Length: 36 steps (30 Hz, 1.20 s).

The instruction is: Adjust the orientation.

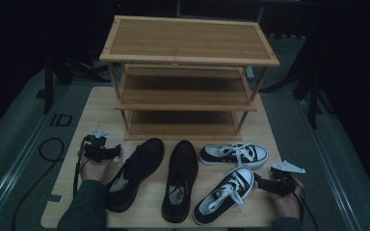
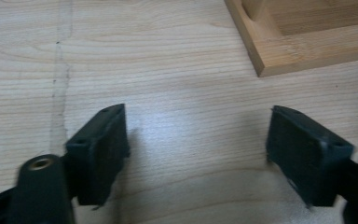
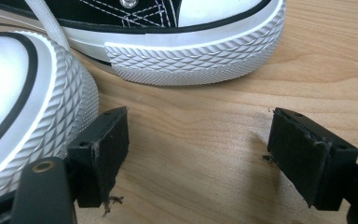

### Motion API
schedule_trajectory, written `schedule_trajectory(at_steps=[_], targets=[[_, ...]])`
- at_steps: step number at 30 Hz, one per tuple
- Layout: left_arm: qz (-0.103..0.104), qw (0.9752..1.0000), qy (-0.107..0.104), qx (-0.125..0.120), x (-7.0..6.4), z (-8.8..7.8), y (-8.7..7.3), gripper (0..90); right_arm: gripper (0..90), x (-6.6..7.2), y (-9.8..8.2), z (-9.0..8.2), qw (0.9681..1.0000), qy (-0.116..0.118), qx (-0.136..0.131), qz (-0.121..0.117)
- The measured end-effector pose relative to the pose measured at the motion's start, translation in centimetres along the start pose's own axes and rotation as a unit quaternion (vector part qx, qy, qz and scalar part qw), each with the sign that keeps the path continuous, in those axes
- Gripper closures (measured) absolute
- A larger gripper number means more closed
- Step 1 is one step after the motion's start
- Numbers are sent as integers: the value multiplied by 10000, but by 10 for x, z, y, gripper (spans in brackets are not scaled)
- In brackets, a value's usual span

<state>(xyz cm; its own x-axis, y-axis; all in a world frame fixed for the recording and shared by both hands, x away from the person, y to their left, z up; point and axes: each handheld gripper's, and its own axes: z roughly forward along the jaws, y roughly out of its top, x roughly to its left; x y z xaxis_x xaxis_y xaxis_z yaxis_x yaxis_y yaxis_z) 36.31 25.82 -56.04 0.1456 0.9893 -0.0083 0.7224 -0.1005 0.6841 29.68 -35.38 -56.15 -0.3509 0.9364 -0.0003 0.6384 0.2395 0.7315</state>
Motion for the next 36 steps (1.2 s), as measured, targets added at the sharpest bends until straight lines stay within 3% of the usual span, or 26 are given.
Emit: schedule_trajectory(at_steps=[4,5,6,7,8,12,15,18,22,26,29,36], targets=[[-20,10000,11,63,2,-2,2,287,203,0,0,0,10000,1,0,1],[-20,10000,11,63,2,-2,2,367,203,0,0,0,10000,1,0,1],[-26,10000,21,59,4,-4,2,367,203,0,0,0,10000,1,0,0],[-27,10000,15,70,5,-5,2,458,203,0,0,0,10000,2,-1,-1],[-27,10000,15,70,5,-5,2,489,203,0,0,0,10000,2,-1,-1],[66,9999,-36,147,5,-7,3,509,203,0,0,0,10000,2,-1,-1],[125,9997,-128,182,4,-12,5,566,203,0,0,0,10000,3,-2,-3],[102,9988,-397,267,6,-17,9,636,202,0,0,0,10000,1,0,-3],[230,9982,-456,302,6,-25,15,654,202,0,0,0,10000,1,0,-3],[511,9969,-505,322,2,-33,22,628,202,0,0,0,10000,1,-1,-3],[526,9952,-748,347,0,-40,27,630,202,0,0,0,10000,1,-1,-2],[650,9929,-929,361,-2,-53,37,627,202,0,0,0,10000,2,0,-1]])
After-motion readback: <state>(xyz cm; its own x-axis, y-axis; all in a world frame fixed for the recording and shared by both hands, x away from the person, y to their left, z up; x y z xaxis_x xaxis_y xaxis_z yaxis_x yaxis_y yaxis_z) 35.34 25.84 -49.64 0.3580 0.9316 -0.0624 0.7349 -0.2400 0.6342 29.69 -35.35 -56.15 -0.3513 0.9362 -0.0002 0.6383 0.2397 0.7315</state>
